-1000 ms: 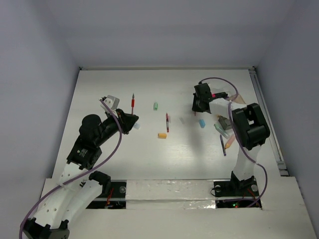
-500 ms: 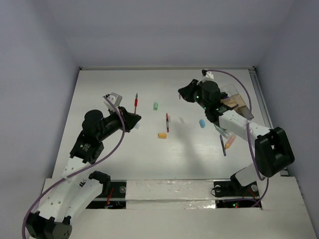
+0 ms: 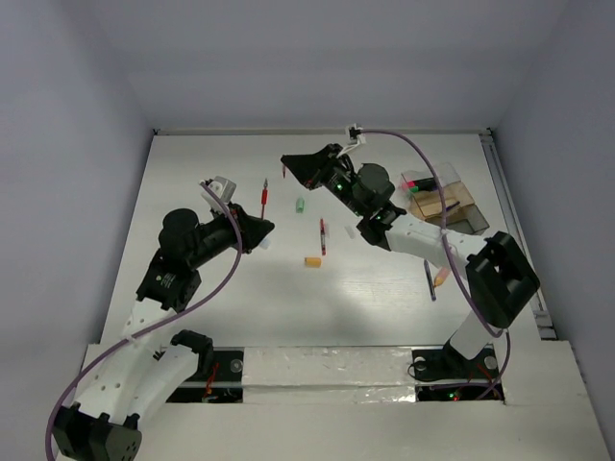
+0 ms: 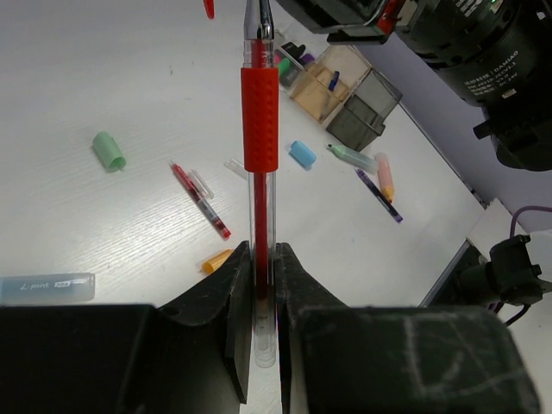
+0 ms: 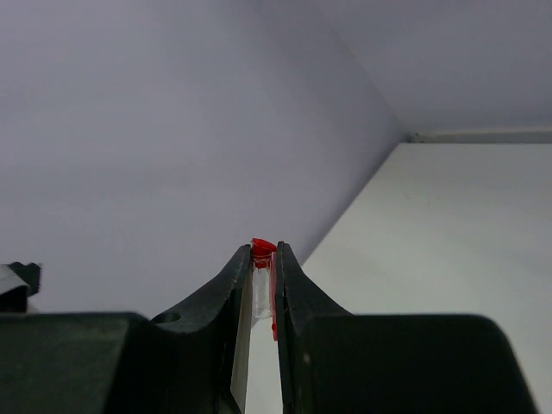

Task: Sort the stationery into containers
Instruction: Close the pen cap on the pen.

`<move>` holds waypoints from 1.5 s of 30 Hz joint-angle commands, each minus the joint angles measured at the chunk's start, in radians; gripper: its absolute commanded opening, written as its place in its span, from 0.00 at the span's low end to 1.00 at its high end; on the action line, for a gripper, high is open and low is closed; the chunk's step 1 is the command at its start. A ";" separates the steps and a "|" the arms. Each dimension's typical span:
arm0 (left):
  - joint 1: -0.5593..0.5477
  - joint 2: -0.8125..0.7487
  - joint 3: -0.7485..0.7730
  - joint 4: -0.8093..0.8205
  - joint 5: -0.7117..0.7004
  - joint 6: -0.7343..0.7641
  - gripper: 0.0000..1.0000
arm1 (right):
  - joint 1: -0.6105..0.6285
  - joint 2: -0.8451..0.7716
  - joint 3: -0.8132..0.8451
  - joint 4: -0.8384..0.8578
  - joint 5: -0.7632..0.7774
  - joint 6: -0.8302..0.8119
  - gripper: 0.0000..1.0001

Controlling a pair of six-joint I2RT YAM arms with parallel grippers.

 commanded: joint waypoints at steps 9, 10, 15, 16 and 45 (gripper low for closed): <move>0.006 0.014 0.000 0.055 0.031 -0.006 0.00 | 0.068 0.007 0.061 0.230 -0.010 -0.016 0.00; 0.006 0.016 0.001 0.055 0.031 -0.006 0.00 | 0.080 0.008 0.063 0.231 -0.012 -0.021 0.00; 0.006 0.013 0.000 0.055 0.029 -0.006 0.00 | 0.100 0.016 0.052 0.247 -0.016 -0.032 0.00; 0.006 0.012 0.000 0.055 0.029 -0.006 0.00 | 0.100 0.016 0.054 0.246 -0.015 -0.035 0.00; 0.015 0.000 0.003 0.055 0.023 -0.009 0.00 | 0.128 0.040 0.008 0.250 -0.032 -0.038 0.00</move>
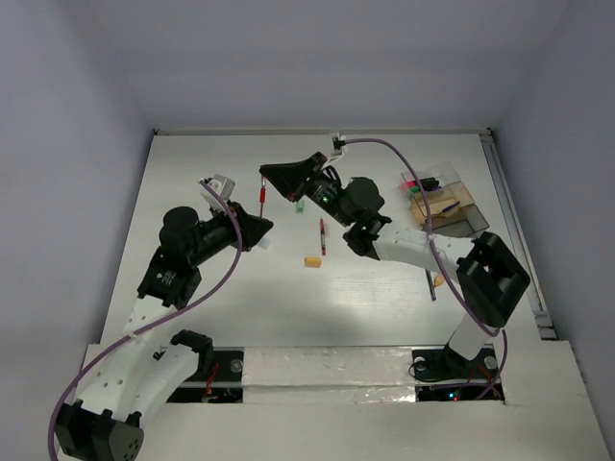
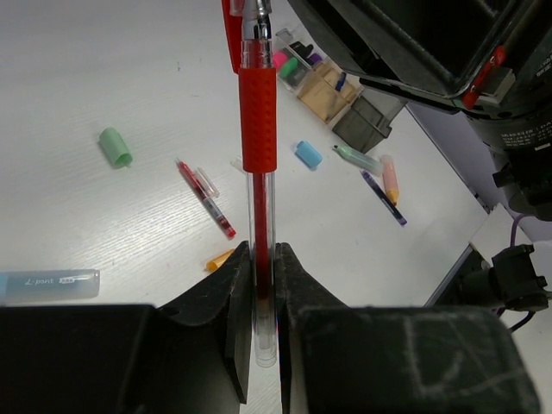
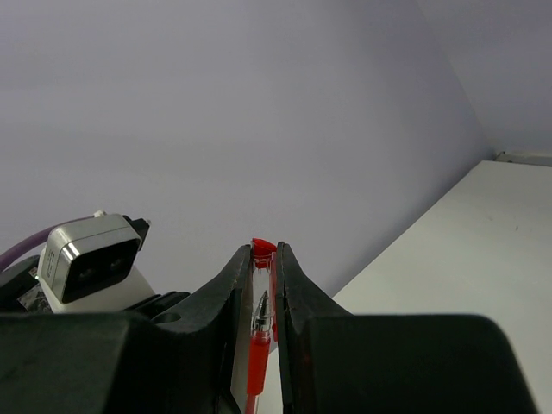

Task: Sort the stationery into containers
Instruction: Close the pen cap on the pen.

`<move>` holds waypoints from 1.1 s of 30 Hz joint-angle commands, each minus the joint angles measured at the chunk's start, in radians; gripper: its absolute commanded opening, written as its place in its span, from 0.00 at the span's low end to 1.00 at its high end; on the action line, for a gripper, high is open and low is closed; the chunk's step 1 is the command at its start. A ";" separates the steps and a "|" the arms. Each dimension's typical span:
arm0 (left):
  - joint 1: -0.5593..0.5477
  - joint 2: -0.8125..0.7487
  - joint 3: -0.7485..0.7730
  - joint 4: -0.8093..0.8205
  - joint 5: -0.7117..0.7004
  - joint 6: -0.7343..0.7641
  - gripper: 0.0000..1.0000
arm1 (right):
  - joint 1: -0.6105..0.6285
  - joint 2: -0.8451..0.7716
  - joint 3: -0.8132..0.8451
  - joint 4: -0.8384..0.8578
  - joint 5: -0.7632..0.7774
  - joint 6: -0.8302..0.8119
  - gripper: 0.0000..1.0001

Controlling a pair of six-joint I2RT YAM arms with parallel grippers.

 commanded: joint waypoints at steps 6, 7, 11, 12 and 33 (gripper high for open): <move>0.011 -0.018 0.003 0.052 0.014 -0.006 0.00 | 0.036 -0.010 -0.044 0.107 0.007 -0.013 0.00; 0.012 -0.018 0.003 0.052 0.012 -0.006 0.00 | 0.036 -0.010 -0.047 0.110 0.010 -0.013 0.00; 0.012 -0.026 0.001 0.055 0.003 -0.010 0.00 | 0.056 -0.013 -0.074 0.158 0.031 0.005 0.00; 0.012 -0.028 0.001 0.059 -0.002 -0.011 0.00 | 0.065 -0.011 -0.093 0.170 0.043 0.011 0.00; 0.012 -0.055 0.004 0.090 -0.028 -0.014 0.00 | 0.116 -0.019 -0.266 0.184 -0.064 0.142 0.00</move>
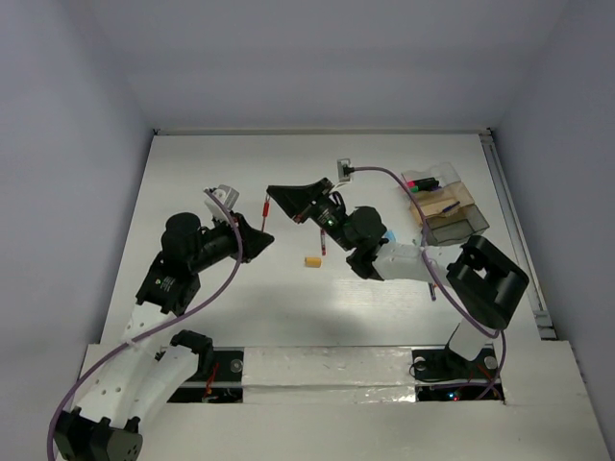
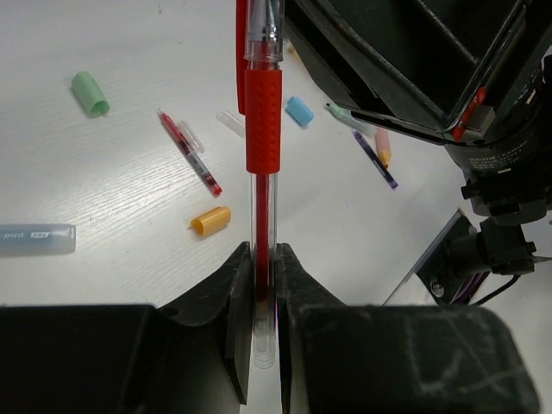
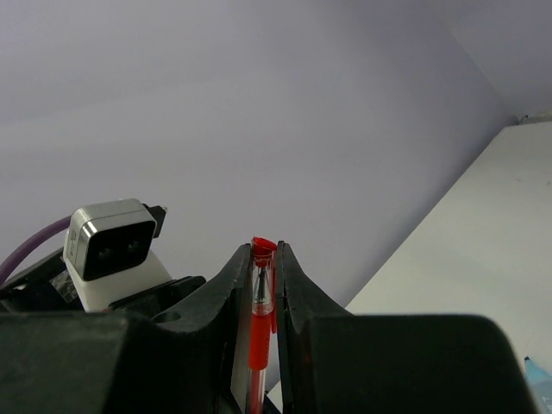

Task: Sort the stationery into containers
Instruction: Close the pen cap on the pen.

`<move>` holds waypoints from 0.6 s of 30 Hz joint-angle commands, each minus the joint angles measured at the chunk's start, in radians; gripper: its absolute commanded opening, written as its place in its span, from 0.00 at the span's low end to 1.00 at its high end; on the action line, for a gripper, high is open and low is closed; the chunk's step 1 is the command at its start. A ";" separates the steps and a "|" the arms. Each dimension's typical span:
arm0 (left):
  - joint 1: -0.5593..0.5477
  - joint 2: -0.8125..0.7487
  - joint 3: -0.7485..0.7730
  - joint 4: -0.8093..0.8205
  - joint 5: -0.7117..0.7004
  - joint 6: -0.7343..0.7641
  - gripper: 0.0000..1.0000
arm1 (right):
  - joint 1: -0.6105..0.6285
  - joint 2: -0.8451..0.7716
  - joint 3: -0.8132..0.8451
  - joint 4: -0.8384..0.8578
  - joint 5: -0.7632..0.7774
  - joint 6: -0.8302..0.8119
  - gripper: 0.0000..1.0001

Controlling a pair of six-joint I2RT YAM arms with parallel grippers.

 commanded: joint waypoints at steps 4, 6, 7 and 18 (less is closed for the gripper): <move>0.012 -0.009 0.028 0.192 -0.056 -0.010 0.00 | 0.075 -0.054 -0.090 -0.135 -0.167 -0.022 0.00; 0.012 -0.007 0.028 0.195 -0.054 -0.013 0.00 | 0.098 -0.061 -0.110 -0.152 -0.165 -0.026 0.00; 0.012 -0.007 0.028 0.198 -0.053 -0.013 0.00 | 0.107 -0.061 -0.125 -0.157 -0.170 -0.026 0.00; 0.012 0.016 0.031 0.209 -0.044 -0.022 0.00 | 0.265 -0.010 -0.216 -0.203 -0.107 -0.025 0.00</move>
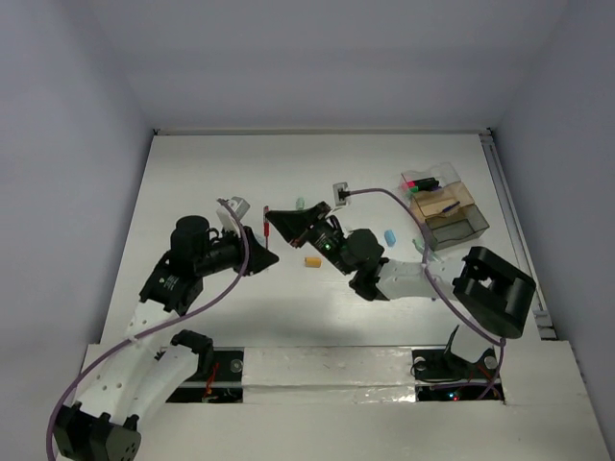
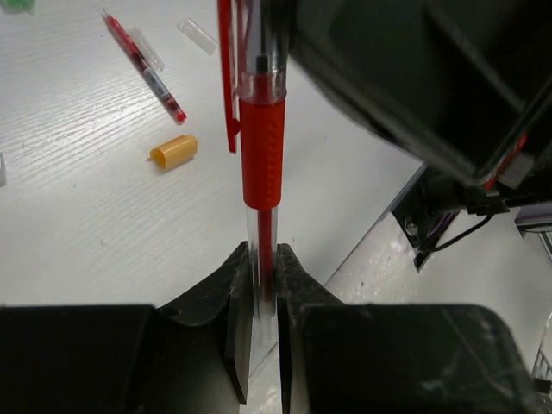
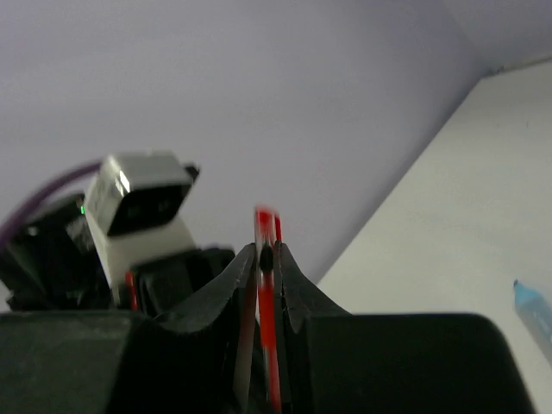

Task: Sort the stationery into containers
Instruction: Close the pen cap on the pen, then place the pen in the storage box.

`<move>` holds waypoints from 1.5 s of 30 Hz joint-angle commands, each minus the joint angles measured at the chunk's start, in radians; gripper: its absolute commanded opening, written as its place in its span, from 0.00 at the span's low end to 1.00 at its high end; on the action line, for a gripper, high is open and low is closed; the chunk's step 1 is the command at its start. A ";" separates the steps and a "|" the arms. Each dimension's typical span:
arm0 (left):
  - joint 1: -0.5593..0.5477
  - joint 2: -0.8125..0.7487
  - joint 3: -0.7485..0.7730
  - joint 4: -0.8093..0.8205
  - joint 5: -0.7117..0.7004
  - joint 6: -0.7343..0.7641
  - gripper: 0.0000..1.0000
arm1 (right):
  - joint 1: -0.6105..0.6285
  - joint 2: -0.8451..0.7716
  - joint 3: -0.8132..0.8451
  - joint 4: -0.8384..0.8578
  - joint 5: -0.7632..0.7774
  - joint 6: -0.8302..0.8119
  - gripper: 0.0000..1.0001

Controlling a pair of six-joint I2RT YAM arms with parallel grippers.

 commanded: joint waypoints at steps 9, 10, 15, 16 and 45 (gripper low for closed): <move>0.028 0.000 0.034 0.337 -0.131 -0.019 0.00 | 0.078 -0.082 -0.053 -0.281 -0.071 -0.004 0.00; 0.028 -0.002 0.034 0.331 -0.130 -0.015 0.00 | 0.066 -0.093 -0.040 -0.286 -0.056 -0.016 0.00; 0.028 -0.020 0.030 0.315 -0.125 -0.002 0.00 | -0.028 -0.181 -0.008 -0.312 -0.071 -0.083 0.04; 0.028 -0.020 0.028 0.317 -0.121 -0.004 0.00 | -0.045 -0.200 -0.013 -0.319 -0.071 -0.083 0.07; 0.028 0.046 0.027 0.329 0.020 0.004 0.00 | -0.155 0.008 0.601 -0.924 -0.602 -0.377 0.57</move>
